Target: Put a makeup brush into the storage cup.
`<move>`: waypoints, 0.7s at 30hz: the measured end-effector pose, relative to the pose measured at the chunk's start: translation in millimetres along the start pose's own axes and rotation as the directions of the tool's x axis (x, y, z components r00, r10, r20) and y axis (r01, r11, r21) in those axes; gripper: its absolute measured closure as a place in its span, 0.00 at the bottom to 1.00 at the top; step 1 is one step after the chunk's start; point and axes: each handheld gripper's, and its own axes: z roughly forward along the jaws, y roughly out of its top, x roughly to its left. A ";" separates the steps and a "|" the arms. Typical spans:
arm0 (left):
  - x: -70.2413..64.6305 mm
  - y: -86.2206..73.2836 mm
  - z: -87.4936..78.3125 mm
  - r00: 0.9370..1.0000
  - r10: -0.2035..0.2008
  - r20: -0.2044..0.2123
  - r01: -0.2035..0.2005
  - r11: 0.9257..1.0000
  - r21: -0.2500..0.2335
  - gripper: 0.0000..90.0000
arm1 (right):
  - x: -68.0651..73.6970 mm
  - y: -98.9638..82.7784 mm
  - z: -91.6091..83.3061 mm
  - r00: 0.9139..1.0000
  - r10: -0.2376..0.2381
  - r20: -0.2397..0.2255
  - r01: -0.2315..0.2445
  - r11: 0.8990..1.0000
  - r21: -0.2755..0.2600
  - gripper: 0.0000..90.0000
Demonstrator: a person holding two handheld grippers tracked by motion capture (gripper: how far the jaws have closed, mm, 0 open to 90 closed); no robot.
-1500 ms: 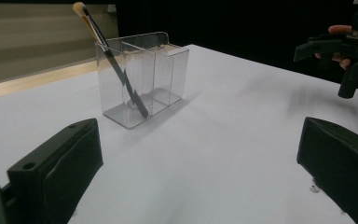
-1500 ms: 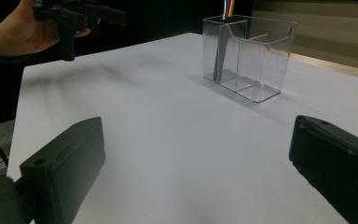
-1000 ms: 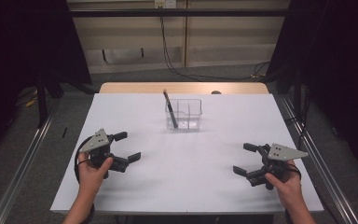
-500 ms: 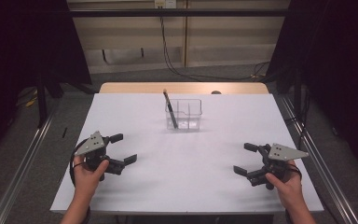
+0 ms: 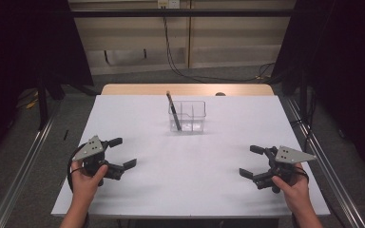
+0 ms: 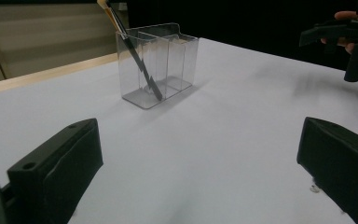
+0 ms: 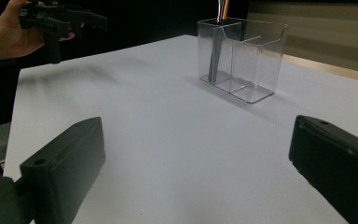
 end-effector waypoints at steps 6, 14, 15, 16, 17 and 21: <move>-0.3 -1.5 -4.1 1.000 0.004 -0.007 -0.004 1.000 0.006 0.00 | 0.0 0.3 -0.2 1.000 -0.003 0.002 0.003 1.000 0.000 0.04; -0.1 -4.1 -9.6 1.000 0.003 -0.013 -0.003 1.000 0.010 0.00 | -0.1 0.2 -0.5 1.000 -0.003 0.003 0.003 1.000 0.000 0.04; -0.2 -4.4 -10.3 1.000 0.002 -0.013 -0.002 1.000 0.010 0.00 | -0.1 0.2 -0.5 1.000 -0.002 0.004 0.002 1.000 0.000 0.04; -0.2 -4.5 -11.0 1.000 0.003 -0.011 -0.003 1.000 0.011 0.00 | -0.2 0.2 -0.6 1.000 -0.002 0.003 0.002 1.000 0.000 0.04; -0.3 -4.6 -11.7 1.000 0.004 -0.013 -0.004 1.000 0.012 0.00 | -0.3 0.1 -0.6 1.000 -0.002 0.004 0.002 1.000 0.000 0.04; -0.6 -5.8 -13.9 1.000 -0.001 -0.015 0.001 1.000 0.011 0.00 | -0.6 -0.1 -0.8 1.000 -0.004 0.004 0.004 1.000 0.002 0.04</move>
